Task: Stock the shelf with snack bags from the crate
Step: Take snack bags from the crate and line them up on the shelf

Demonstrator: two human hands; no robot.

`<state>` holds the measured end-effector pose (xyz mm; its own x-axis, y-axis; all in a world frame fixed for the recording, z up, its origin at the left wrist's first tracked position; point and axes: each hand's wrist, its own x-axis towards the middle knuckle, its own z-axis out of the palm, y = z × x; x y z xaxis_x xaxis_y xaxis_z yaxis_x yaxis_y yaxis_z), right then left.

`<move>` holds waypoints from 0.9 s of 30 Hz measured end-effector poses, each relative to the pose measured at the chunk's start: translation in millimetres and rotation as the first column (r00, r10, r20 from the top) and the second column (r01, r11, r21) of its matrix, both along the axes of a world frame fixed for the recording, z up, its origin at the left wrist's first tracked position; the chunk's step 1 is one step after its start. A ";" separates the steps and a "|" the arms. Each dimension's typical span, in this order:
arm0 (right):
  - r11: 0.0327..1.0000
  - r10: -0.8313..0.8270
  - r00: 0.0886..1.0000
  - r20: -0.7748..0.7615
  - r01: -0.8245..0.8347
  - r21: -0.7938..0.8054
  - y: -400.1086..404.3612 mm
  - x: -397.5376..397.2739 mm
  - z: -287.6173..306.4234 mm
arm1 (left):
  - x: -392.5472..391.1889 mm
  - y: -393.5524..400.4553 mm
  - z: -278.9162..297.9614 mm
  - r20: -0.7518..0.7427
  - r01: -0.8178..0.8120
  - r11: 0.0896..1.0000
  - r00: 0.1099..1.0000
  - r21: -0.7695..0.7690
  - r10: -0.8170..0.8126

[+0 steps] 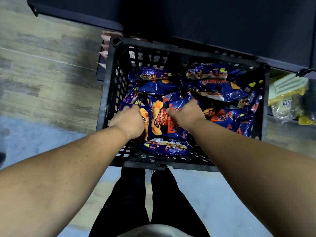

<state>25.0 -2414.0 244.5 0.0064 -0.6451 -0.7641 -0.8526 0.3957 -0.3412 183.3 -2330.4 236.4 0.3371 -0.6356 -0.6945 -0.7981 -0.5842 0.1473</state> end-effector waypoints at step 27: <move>0.771 0.583 0.802 -0.130 -0.597 -0.223 -37.6 3.3 20.8 | -0.3 3.0 -23.7 -0.184 -0.503 0.850 0.860 -0.158 0.475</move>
<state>28.3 -2451.7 265.3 0.4128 -0.6897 -0.5950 -0.9097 -0.2798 -0.3068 182.9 -2327.4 212.7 0.5536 -0.5388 -0.6350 -0.3810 -0.8419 0.3822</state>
